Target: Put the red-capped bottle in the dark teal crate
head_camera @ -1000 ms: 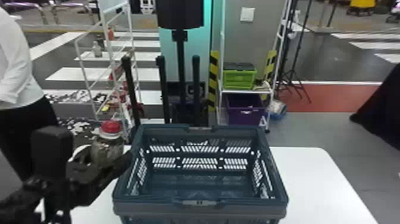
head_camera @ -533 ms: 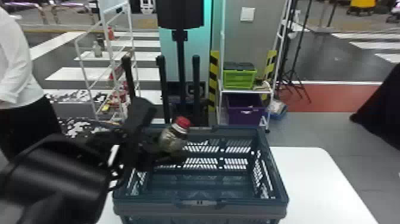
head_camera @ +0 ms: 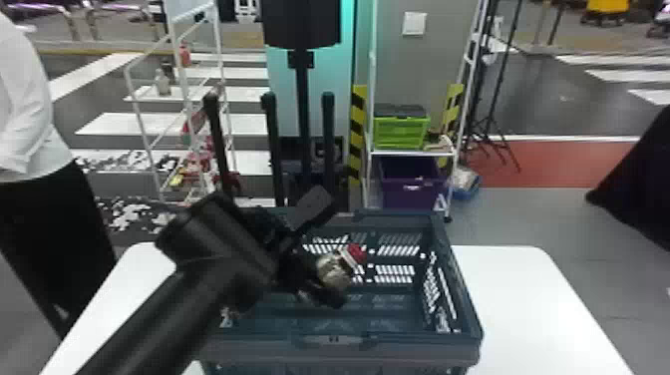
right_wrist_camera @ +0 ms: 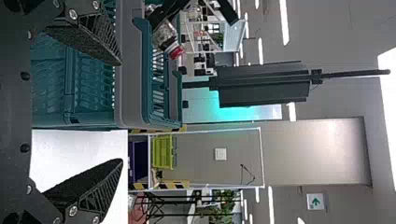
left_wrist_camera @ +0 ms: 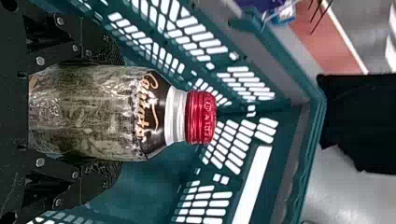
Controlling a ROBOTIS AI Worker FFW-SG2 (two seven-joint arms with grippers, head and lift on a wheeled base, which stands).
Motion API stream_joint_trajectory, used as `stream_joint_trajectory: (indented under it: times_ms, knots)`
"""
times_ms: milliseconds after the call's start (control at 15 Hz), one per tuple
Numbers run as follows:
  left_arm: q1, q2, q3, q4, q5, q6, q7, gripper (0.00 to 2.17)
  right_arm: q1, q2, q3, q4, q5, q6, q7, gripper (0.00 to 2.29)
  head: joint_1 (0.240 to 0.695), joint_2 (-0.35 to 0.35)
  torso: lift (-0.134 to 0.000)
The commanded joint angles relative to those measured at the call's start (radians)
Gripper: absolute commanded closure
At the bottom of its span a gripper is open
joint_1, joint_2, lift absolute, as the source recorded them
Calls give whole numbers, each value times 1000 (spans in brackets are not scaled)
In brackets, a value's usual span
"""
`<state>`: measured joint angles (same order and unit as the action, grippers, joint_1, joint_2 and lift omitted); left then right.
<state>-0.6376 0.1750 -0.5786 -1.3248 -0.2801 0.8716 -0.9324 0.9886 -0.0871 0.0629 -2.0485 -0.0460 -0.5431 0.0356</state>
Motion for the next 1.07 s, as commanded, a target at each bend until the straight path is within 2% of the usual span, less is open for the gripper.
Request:
stream_joint_trajectory:
  times_ms: [0,133,200,333,400,800,867,933,1000]
  knots:
    - [-30,-69,5,177,-76,-139,-26,2091,2,0,0,-2,3,-4,0,151,499,0,0]
    - [-56,-137,25,326,-169,-259,-49,2091,2,1,8,-4,8,-4,0,151,499,0,0]
    - [-68,-178,72,409,-269,-345,-71,2091,2,1,9,-5,9,-1,0,151,499,0,0]
    - [-79,-178,123,509,-406,-458,-69,2091,7,1,11,-5,11,-4,1,151,499,0,0]
    - [-80,-178,134,523,-430,-470,-59,2091,7,1,11,-5,11,-4,0,151,499,0,0]
    - [-63,-178,140,529,-445,-495,-46,2030,8,0,11,-13,15,-1,0,151,499,0,0]
    - [-57,-178,144,519,-445,-495,-48,1855,8,0,11,-12,14,-1,0,151,499,0,0]
    - [-42,-178,160,489,-445,-492,-49,1457,8,0,11,-12,14,-1,0,151,499,0,0]
    - [-27,-178,183,460,-444,-489,-52,768,8,0,11,-12,14,-1,0,151,499,0,0]
